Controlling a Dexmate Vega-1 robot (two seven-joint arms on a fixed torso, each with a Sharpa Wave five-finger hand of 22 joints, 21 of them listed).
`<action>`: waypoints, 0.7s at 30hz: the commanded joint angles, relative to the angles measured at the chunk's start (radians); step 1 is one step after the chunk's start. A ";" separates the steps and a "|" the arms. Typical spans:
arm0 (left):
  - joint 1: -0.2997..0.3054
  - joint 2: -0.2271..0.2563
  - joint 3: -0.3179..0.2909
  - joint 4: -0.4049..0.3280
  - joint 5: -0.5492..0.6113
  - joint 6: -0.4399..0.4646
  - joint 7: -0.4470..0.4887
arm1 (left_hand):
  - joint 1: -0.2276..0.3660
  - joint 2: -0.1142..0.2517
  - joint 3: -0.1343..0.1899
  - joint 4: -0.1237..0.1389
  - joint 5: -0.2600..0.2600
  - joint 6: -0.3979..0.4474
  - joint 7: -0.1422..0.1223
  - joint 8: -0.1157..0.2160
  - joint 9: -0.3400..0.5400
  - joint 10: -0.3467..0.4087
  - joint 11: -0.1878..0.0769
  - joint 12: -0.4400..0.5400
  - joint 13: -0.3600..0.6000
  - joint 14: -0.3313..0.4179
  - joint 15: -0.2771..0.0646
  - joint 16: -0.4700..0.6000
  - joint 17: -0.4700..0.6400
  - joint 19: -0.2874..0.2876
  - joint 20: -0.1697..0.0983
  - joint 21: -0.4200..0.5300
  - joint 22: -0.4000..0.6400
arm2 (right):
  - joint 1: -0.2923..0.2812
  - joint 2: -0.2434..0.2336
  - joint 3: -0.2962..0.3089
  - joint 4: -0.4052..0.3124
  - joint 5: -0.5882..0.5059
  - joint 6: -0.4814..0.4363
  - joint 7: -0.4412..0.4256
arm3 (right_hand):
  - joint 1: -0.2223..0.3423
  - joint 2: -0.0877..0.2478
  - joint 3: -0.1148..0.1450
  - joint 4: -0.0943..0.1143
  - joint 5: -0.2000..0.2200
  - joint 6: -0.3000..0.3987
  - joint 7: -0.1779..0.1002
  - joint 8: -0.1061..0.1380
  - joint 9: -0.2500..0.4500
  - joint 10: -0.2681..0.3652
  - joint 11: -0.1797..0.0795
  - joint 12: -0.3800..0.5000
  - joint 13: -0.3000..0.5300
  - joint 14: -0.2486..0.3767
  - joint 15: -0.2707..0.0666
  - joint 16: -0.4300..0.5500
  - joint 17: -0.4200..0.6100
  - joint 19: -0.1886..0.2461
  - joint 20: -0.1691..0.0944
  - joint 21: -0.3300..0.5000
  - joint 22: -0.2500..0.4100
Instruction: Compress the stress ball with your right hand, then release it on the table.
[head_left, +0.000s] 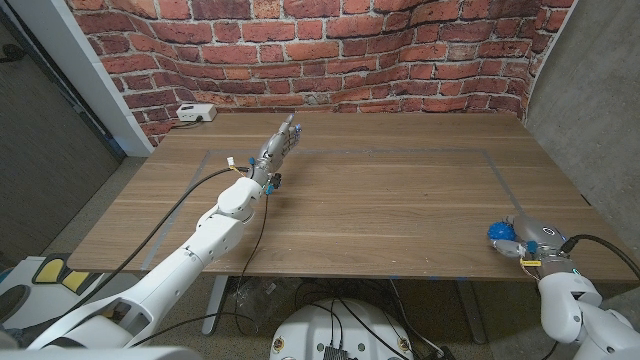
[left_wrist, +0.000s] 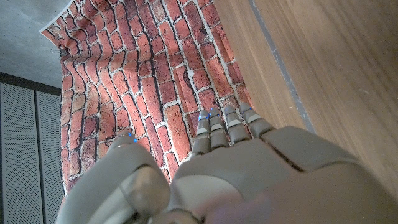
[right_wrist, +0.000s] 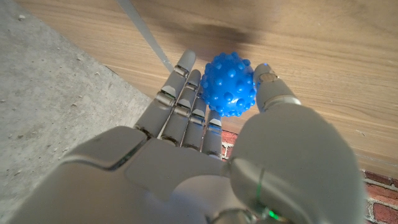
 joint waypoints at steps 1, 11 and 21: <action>0.005 0.001 0.000 -0.008 -0.001 -0.001 0.000 | 0.004 0.004 -0.002 0.000 -0.001 0.013 0.001 -0.003 0.002 0.004 -0.002 -0.005 0.004 0.004 0.004 -0.004 0.003 0.000 0.001 -0.002 0.003 | -0.047 0.051 0.037 -0.018 0.003 0.068 -0.122 | 0.011 0.005 0.006 0.001 0.001 0.019 -0.002 0.008 0.001 0.021 0.001 0.006 0.001 0.016 -0.035 0.008 0.005 0.011 -0.049 0.008 0.003; 0.008 -0.002 0.000 -0.011 0.001 -0.005 0.006 | 0.005 0.005 -0.003 0.000 -0.002 0.013 0.002 -0.004 0.002 0.004 0.000 -0.006 0.005 0.005 0.005 -0.004 0.003 0.000 0.001 -0.002 0.003 | -0.063 0.138 0.071 -0.013 0.001 0.221 -0.225 | 0.015 0.006 0.006 0.004 -0.001 0.031 -0.004 0.009 0.001 0.035 -0.004 0.006 0.001 0.026 -0.040 0.007 0.005 0.016 -0.052 0.011 0.004; 0.015 -0.001 -0.001 -0.017 0.002 -0.006 0.012 | 0.006 0.007 -0.004 0.000 -0.003 0.015 0.001 -0.004 0.002 0.005 0.000 -0.006 0.005 0.006 0.006 -0.004 0.003 0.000 0.002 -0.002 0.003 | -0.043 0.209 0.090 0.041 0.009 0.439 -0.314 | 0.023 0.008 0.007 0.004 -0.002 0.035 -0.004 0.008 0.001 0.040 -0.009 0.004 0.001 0.029 -0.042 0.004 0.006 0.014 -0.051 0.012 0.005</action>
